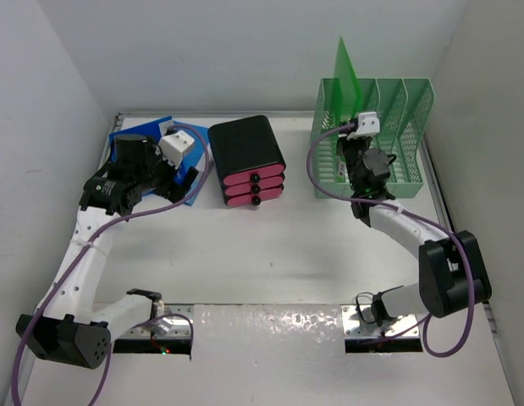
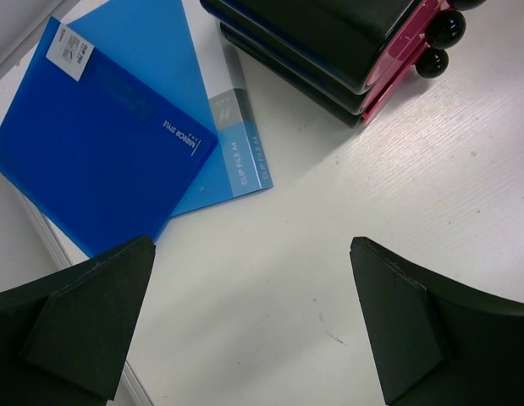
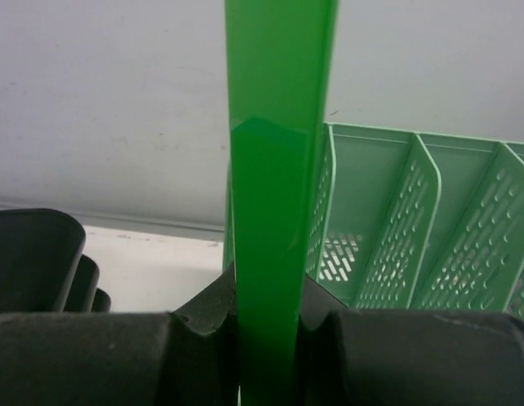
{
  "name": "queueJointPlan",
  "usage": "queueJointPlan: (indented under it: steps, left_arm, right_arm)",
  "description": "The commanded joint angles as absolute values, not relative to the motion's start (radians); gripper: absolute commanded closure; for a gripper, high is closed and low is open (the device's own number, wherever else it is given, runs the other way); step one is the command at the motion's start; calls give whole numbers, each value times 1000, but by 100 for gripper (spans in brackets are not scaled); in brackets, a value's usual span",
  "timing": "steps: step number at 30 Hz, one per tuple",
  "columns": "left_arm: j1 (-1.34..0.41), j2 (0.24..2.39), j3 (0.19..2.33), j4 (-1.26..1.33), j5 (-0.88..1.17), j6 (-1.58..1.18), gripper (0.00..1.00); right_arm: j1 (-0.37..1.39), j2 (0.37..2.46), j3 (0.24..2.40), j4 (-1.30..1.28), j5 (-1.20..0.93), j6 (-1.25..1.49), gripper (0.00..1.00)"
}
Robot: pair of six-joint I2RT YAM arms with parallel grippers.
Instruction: Organize the desk
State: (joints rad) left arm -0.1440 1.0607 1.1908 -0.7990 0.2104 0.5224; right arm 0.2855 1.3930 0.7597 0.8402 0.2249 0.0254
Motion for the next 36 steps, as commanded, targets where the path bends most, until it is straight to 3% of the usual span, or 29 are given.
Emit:
queueJointPlan:
  steps: [1,29,34,36]
  left_arm:
    - [-138,1063,1184,-775,219,534,0]
    - [-138,1101,1097,-727,179,538,0]
    - [-132,1114,1057,-674,150,525,0]
    - [-124,1120,1031,-643,126,520,0]
  right_arm:
    - [287,1399,735,1185,259,8,100]
    - [285,1697,548,1503,210,29,97]
    - [285,1643,549,1411,213,86,33]
    - [287,1603,551,1318,231,112,26]
